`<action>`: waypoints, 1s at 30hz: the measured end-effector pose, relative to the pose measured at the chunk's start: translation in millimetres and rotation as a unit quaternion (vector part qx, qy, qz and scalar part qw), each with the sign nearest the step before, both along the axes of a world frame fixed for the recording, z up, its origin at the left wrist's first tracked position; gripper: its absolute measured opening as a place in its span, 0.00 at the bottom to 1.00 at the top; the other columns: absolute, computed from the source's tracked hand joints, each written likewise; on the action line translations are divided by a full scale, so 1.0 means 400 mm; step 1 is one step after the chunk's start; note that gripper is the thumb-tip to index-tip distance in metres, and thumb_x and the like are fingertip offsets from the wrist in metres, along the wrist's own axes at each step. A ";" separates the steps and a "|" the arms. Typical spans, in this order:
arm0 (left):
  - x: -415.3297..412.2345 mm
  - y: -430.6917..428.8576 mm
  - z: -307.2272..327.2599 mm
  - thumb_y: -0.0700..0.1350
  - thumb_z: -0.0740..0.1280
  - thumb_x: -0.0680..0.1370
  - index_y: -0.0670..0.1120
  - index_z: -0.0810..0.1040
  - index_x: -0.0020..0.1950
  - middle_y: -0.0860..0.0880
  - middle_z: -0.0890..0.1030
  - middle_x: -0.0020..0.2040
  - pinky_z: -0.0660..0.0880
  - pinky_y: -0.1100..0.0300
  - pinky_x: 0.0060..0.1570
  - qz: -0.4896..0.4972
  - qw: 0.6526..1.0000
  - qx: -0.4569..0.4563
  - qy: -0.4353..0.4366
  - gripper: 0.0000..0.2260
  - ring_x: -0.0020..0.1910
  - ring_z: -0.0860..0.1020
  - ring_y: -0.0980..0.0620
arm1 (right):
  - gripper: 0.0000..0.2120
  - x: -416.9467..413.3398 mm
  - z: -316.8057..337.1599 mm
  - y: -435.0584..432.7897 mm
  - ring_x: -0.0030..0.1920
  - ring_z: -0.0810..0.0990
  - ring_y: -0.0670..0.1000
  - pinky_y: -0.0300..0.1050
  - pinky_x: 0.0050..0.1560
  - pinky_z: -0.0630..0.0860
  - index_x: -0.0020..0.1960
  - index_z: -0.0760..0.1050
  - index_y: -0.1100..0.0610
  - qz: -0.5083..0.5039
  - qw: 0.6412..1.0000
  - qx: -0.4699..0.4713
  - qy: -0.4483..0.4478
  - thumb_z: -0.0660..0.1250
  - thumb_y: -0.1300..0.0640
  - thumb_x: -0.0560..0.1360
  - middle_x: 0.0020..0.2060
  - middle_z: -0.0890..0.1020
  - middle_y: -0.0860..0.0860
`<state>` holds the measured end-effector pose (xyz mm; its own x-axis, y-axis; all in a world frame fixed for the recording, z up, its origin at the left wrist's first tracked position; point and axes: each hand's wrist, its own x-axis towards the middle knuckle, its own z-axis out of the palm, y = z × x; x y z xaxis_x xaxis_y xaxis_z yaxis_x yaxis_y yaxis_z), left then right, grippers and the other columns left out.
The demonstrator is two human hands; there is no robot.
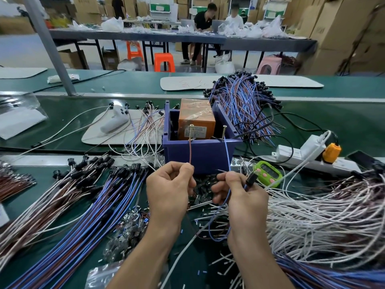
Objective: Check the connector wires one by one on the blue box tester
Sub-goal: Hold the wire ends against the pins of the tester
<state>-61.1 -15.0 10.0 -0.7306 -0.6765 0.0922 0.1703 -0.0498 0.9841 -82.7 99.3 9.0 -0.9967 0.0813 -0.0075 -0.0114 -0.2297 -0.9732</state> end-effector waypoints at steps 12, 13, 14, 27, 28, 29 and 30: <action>-0.003 -0.002 -0.008 0.39 0.71 0.78 0.50 0.84 0.34 0.49 0.79 0.27 0.72 0.64 0.27 0.001 1.000 -0.005 0.018 0.13 0.25 0.73 0.55 | 0.17 0.004 -0.007 0.003 0.24 0.73 0.49 0.40 0.25 0.71 0.36 0.81 0.57 -0.037 0.999 -0.017 0.022 0.64 0.61 0.82 0.26 0.80 0.55; -0.001 -0.002 -0.008 0.39 0.71 0.78 0.50 0.84 0.34 0.49 0.79 0.27 0.72 0.64 0.27 0.003 1.000 -0.004 0.021 0.13 0.25 0.73 0.54 | 0.17 0.005 -0.005 0.004 0.24 0.72 0.49 0.40 0.25 0.71 0.35 0.80 0.57 -0.042 0.998 -0.026 0.029 0.64 0.61 0.82 0.26 0.80 0.55; 0.001 -0.003 -0.007 0.39 0.71 0.78 0.50 0.84 0.34 0.49 0.79 0.27 0.72 0.64 0.27 0.004 1.000 -0.004 0.026 0.13 0.25 0.73 0.55 | 0.17 0.008 -0.001 0.005 0.24 0.72 0.50 0.40 0.25 0.71 0.36 0.80 0.57 -0.040 0.998 -0.032 0.039 0.64 0.62 0.82 0.26 0.80 0.55; 0.043 -0.024 0.011 0.45 0.73 0.72 0.43 0.87 0.44 0.46 0.70 0.25 0.73 0.58 0.30 -0.260 0.948 0.182 -0.013 0.07 0.23 0.71 0.50 | 0.20 0.027 0.070 0.025 0.17 0.65 0.49 0.35 0.20 0.62 0.35 0.79 0.59 0.298 0.950 0.069 -0.061 0.59 0.60 0.84 0.25 0.78 0.59; 0.043 -0.029 0.013 0.46 0.71 0.73 0.43 0.87 0.43 0.48 0.67 0.24 0.71 0.61 0.27 -0.258 0.947 0.193 -0.009 0.08 0.22 0.68 0.53 | 0.20 0.022 0.077 0.028 0.18 0.69 0.50 0.36 0.20 0.65 0.37 0.79 0.61 0.313 0.943 0.086 -0.074 0.59 0.58 0.85 0.27 0.80 0.59; 0.044 -0.031 0.016 0.46 0.70 0.74 0.43 0.87 0.43 0.51 0.64 0.22 0.67 0.65 0.25 -0.252 0.946 0.202 -0.011 0.08 0.21 0.64 0.55 | 0.20 0.022 0.083 0.033 0.20 0.73 0.51 0.36 0.22 0.68 0.39 0.79 0.61 0.317 0.940 0.097 -0.083 0.58 0.56 0.85 0.29 0.82 0.59; 0.044 -0.032 0.019 0.46 0.68 0.77 0.43 0.85 0.42 0.52 0.62 0.22 0.62 0.65 0.23 -0.243 0.947 0.210 -0.012 0.09 0.21 0.60 0.56 | 0.21 0.024 0.091 0.039 0.24 0.79 0.52 0.38 0.24 0.72 0.41 0.80 0.62 0.309 0.942 0.100 -0.089 0.57 0.55 0.86 0.32 0.85 0.59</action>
<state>-43.4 -27.7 17.6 -0.9638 -0.2322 -0.1309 0.0045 -0.5050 0.8631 -73.2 115.0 45.5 -0.8388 -0.4959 -0.2245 0.2310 0.0490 -0.9717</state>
